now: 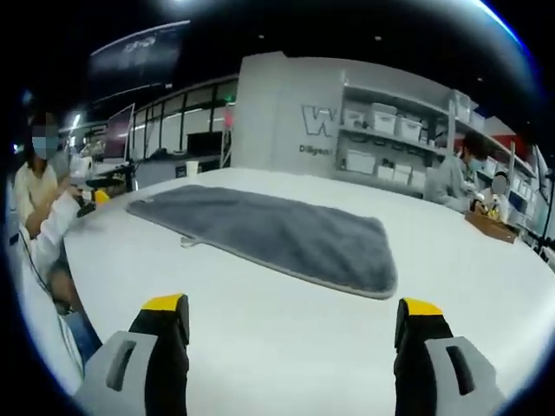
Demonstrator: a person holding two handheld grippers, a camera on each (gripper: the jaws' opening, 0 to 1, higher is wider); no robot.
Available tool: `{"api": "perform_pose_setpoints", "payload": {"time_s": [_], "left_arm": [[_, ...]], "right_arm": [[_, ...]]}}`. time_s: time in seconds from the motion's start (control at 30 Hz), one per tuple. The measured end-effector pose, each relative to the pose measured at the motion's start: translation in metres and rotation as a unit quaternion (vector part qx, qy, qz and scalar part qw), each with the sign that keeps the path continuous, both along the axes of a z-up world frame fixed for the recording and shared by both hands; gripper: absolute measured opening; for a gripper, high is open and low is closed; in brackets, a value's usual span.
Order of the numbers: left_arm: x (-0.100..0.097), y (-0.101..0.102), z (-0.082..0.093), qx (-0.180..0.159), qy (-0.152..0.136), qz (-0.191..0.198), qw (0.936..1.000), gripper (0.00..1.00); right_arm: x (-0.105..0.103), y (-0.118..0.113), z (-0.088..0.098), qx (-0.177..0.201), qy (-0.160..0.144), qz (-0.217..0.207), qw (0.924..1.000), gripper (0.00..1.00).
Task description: Open the folded towel by lifting each exposed corner and separating the folded layers until the towel lies flat within the target outline without major curled edges
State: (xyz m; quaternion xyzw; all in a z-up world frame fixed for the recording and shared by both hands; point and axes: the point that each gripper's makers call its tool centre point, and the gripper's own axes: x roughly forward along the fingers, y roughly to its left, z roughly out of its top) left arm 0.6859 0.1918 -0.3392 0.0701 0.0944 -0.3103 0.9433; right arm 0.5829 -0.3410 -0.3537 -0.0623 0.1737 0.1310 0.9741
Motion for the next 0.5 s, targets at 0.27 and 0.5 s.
{"api": "perform_pose_setpoints", "payload": {"time_s": [0.27,0.5], "left_arm": [[-0.029,-0.005,-0.020,0.030,0.074,0.016,0.9967,0.99],[-0.039,-0.001,-0.032,0.056,0.116,0.032,0.9911,0.99]], "right_arm": [[0.000,-0.010,-0.009,-0.014,0.024,-0.003,0.9996,0.99],[-0.002,-0.021,-0.012,-0.024,0.038,-0.010,0.9990,0.99]]}}
